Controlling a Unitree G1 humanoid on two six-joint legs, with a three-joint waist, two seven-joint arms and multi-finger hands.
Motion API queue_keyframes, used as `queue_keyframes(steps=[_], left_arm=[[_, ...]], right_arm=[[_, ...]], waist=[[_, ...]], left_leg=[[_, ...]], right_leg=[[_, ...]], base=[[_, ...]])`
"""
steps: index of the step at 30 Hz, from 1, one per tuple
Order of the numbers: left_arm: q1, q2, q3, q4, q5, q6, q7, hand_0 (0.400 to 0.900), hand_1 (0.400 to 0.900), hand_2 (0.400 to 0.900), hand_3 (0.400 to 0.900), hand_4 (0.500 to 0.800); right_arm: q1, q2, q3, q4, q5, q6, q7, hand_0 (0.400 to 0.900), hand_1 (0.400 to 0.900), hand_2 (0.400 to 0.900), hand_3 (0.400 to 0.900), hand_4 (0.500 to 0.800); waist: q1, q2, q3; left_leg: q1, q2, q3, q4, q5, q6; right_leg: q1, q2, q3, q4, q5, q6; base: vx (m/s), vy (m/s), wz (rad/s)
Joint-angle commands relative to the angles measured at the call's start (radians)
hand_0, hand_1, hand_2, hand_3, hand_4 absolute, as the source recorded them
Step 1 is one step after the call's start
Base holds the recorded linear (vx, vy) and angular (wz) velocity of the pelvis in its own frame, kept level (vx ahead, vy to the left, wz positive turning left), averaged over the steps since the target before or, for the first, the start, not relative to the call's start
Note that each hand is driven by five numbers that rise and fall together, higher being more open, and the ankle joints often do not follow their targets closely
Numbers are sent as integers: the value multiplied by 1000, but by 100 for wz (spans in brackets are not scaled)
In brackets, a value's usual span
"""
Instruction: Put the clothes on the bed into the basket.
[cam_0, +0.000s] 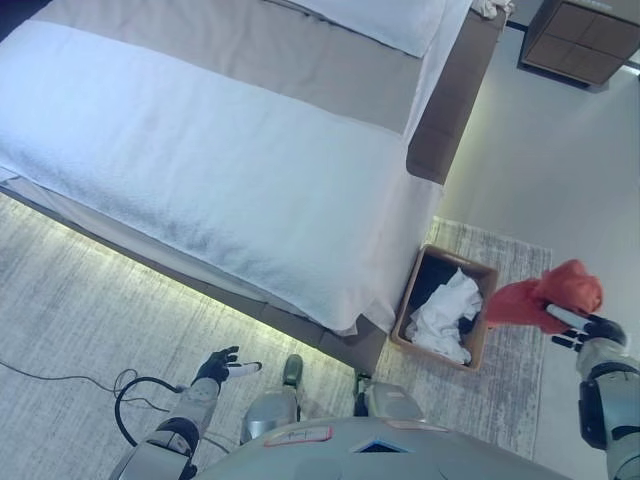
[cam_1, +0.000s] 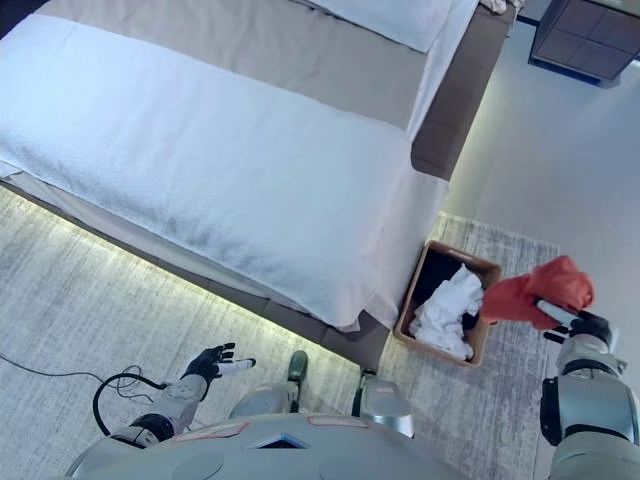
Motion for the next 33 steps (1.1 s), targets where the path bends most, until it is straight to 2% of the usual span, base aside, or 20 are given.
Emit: queue_keyframes(steps=[1,11,33], left_arm=[[-38,16,-14,52,41,-14,12,900,900,900,900,800],[-25,2,-5,52,-6,-15,-14,900,900,900,900,800],[-18,-19,10,97,-13,-10,-30,900,900,900,900,800]], right_arm=[[-91,-108,-6,45,58,-38,-23,900,900,900,900,800],[-90,-71,2,7,69,-40,-32,900,900,900,900,800],[-47,43,41,-144,14,-48,-45,900,900,900,900,800]], waist=[[22,-38,-40],[16,-39,-55],[-4,-30,-65]], left_leg=[[23,13,21,-1,-66,-2],[32,14,16,-1,-70,-3],[39,16,31,-1,-72,-1]], right_leg=[[73,-38,25,5,-57,58],[87,-35,24,5,-61,55],[89,-31,43,5,-59,50]], base=[[0,0,0],[1,0,-1],[-1,1,-3]])
